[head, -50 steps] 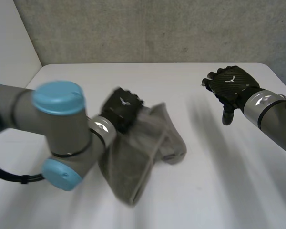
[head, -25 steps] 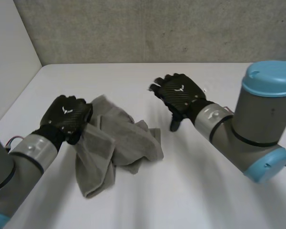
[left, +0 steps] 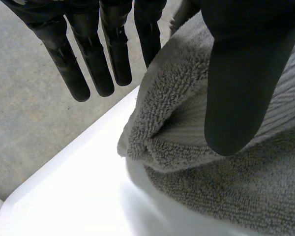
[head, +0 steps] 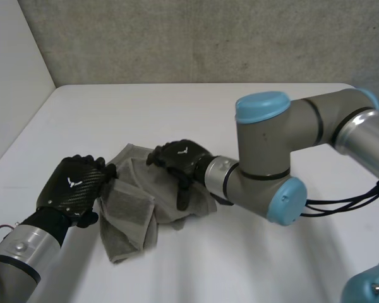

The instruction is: Fold the towel.

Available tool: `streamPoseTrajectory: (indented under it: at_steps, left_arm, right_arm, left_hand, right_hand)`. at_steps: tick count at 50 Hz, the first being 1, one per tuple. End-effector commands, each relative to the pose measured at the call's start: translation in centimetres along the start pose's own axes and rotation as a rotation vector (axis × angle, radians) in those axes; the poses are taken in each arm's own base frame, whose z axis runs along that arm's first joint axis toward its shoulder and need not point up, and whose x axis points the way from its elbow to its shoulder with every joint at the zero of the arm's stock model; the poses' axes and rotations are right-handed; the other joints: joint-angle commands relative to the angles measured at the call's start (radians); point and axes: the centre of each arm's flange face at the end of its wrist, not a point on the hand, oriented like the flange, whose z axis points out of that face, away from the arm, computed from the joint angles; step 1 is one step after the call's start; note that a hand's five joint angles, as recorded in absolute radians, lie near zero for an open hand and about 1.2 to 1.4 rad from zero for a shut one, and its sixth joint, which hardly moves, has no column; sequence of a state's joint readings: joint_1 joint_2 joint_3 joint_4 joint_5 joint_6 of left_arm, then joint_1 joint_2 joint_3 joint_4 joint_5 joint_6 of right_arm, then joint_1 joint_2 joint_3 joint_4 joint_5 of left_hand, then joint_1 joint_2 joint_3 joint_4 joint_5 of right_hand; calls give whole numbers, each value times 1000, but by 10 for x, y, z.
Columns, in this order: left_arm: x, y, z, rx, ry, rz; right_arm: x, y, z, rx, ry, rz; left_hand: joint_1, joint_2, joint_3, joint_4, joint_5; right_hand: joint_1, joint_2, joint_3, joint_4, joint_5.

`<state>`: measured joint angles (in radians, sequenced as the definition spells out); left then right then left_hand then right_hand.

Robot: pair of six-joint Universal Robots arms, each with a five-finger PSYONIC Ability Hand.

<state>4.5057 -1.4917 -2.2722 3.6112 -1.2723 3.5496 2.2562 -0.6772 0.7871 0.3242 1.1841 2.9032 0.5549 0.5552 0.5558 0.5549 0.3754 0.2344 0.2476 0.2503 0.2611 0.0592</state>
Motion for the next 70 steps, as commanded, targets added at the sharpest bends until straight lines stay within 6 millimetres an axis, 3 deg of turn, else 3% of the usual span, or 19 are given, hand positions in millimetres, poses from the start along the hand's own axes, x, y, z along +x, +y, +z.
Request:
streamPoseTrajectory:
  at_steps: [1,4,6,8,10,15,23,28,31,37,38,39,40,41,43,50,56,61,70]
  left_arm:
    - [0,6,1,15,3,1]
    - [3,8,1,27,28,0]
    - [6,9,0,34,55,-2]
    - [7,9,0,37,66,-3]
    - [8,9,0,36,71,-5]
    - [5,9,4,37,62,-8]
    - [-6,4,9,76,22,-19]
    - [-9,0,13,99,14,-89]
    - [-10,-2,16,105,15,-155]
    - [-12,-3,24,105,22,-243]
    - [-13,-3,26,103,21,-252]
    - [-13,-3,26,103,21,-252]
    - [-15,-4,28,105,19,-257]
    - [-16,-4,30,106,16,-260]
    - [-19,-5,33,108,7,-260]
    - [-41,0,45,87,-95,-267]
    - [-63,20,57,22,-190,-290]
    - [-69,31,70,-7,-196,-301]
    - [-81,42,82,-62,-211,-325]
  right_arm:
    - [-18,12,9,-23,4,-11]
    - [-18,12,10,-17,13,-16]
    - [-16,12,11,-14,50,-22]
    - [-13,10,10,-15,79,-25]
    - [-11,11,8,-25,110,-24]
    - [7,-1,-9,-32,240,-31]
    - [52,-17,-65,10,392,-33]
    - [71,-5,-107,-32,472,-102]
    - [75,0,-115,-52,490,-119]
    - [72,35,-132,-205,478,-194]
    - [68,43,-134,-238,459,-217]
    - [64,49,-135,-260,445,-232]
    - [64,49,-135,-260,445,-233]
    - [62,51,-136,-269,440,-238]
    - [63,50,-138,-257,448,-233]
    - [70,11,-148,-33,549,-170]
    - [73,-17,-151,117,524,-46]
    - [75,-11,-139,111,482,-26]
    - [95,23,-91,-26,415,7]
  left_hand:
    - [246,245,245,246,251]
    - [504,504,503,504,509]
    - [609,609,608,609,614]
    - [694,694,693,694,699]
    - [832,831,831,832,836]
    - [841,841,840,841,846]
    - [841,841,840,841,846]
    - [841,841,840,841,846]
    - [841,841,840,841,846]
    - [841,841,840,841,846]
    - [841,841,840,841,846]
    - [841,841,840,841,846]
    - [841,841,840,841,846]
    - [841,841,840,841,846]
    - [841,841,840,841,846]
    - [841,841,840,841,846]
    - [841,841,840,841,846]
    - [841,841,840,841,846]
    - [841,841,840,841,846]
  right_hand:
    - [201,188,185,174,202]
    - [452,439,436,426,453]
    - [899,886,883,873,900]
    - [1159,1146,1143,1133,1160]
    - [1162,1149,1146,1135,1163]
    - [1162,1149,1146,1135,1163]
    - [1162,1149,1146,1135,1163]
    - [1162,1149,1146,1135,1163]
    - [1162,1149,1146,1135,1163]
    - [1162,1149,1146,1135,1163]
    - [945,932,929,918,946]
    - [469,456,453,442,470]
    - [464,451,448,438,465]
    - [130,117,114,103,131]
    - [-60,-73,-76,-87,-59]
    - [-60,-73,-76,-87,-59]
    - [-60,-73,-76,-87,-59]
    - [-60,-73,-76,-87,-59]
    - [-11,-25,-27,-38,-11]
